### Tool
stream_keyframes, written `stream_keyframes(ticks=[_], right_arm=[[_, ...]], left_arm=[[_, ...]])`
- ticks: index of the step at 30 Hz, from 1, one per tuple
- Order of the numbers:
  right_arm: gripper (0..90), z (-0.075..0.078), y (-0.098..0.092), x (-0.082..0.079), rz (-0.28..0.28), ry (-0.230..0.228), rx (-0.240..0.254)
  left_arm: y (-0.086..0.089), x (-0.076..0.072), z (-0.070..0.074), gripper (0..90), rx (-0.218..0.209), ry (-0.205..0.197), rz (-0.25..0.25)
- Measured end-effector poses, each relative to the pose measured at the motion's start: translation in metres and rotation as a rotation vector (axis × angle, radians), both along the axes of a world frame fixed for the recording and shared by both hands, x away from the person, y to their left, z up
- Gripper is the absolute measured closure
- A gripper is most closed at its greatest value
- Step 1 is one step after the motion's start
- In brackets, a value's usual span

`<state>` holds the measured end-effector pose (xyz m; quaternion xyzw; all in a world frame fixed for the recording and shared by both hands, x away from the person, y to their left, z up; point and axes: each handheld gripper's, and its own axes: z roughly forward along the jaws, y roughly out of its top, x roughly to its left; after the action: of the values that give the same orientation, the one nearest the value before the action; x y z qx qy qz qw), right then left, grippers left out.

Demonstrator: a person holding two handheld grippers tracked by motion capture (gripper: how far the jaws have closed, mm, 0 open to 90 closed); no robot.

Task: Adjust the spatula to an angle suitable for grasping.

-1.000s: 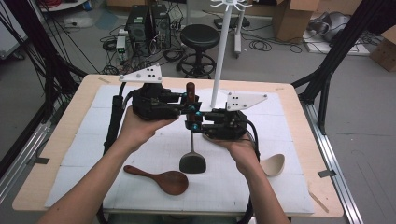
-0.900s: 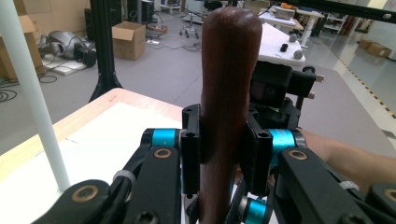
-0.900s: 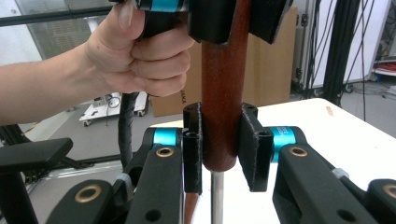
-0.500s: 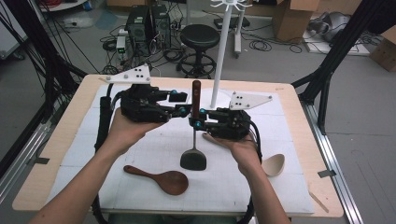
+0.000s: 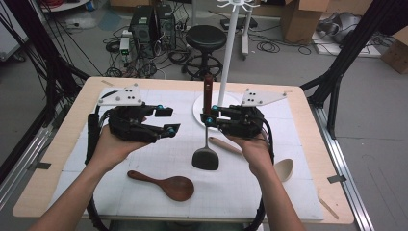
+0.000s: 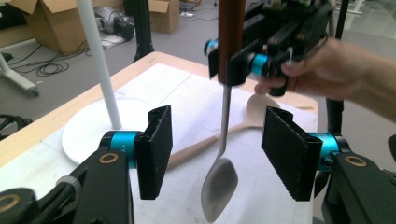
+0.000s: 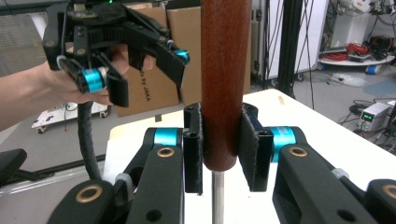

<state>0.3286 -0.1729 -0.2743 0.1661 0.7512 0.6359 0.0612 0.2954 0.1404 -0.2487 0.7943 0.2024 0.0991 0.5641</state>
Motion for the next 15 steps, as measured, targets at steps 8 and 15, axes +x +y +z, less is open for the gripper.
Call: stream_keyframes(ticks=[8,15], right_arm=[[73.9,0.004,-0.002,0.007,-0.012,0.005,-0.02],[73.9,0.009,-0.007,0.011,-0.02,0.007,-0.036]], left_arm=[[0.018,-0.002,-0.021,39.2,0.01,0.008,0.042],[0.032,-0.005,-0.042,34.0,0.016,0.014,0.084]])
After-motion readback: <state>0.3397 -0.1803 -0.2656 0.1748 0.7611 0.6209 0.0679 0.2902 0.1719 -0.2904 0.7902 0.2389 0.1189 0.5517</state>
